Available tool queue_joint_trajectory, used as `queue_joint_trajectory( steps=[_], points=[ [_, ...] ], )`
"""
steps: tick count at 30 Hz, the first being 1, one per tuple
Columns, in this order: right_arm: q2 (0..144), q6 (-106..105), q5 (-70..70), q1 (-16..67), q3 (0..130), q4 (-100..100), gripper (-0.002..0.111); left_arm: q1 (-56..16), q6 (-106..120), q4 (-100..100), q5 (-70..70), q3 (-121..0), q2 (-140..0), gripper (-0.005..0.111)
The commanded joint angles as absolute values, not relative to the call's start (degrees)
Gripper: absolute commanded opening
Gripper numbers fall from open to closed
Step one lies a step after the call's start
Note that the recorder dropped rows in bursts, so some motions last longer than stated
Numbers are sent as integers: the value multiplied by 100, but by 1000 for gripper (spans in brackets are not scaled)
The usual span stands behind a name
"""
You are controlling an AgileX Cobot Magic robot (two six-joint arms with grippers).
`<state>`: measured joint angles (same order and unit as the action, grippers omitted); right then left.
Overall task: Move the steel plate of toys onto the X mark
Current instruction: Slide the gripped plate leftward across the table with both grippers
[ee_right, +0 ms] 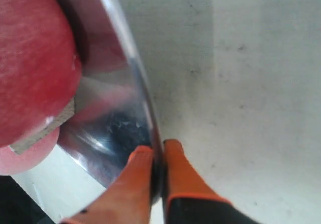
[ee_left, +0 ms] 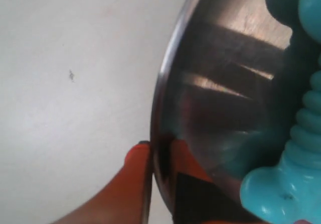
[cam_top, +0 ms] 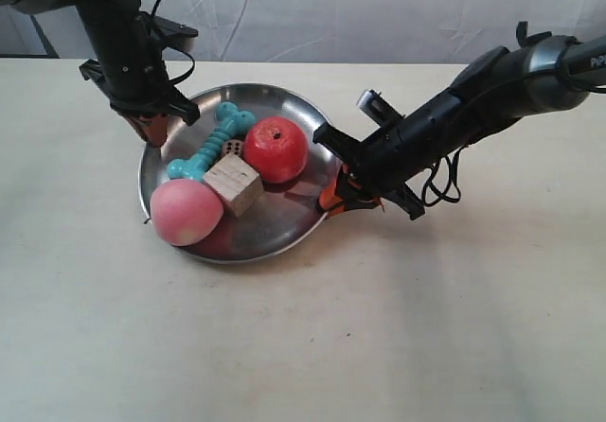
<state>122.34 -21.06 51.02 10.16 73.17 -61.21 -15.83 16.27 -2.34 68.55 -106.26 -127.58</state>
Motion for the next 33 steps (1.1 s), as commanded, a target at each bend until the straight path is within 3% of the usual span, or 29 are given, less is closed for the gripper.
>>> queue_joint_trajectory(
  steps=[1,33],
  points=[
    [12459,-2026,5324,1225,7709,-6690,-1,-1655,1680,-1043,6996,-10601,-12657,0],
    [12955,-1383,5211,1273,8324,-5694,-1,-1422,1649,-792,6996,-10227,-13061,0]
  ],
)
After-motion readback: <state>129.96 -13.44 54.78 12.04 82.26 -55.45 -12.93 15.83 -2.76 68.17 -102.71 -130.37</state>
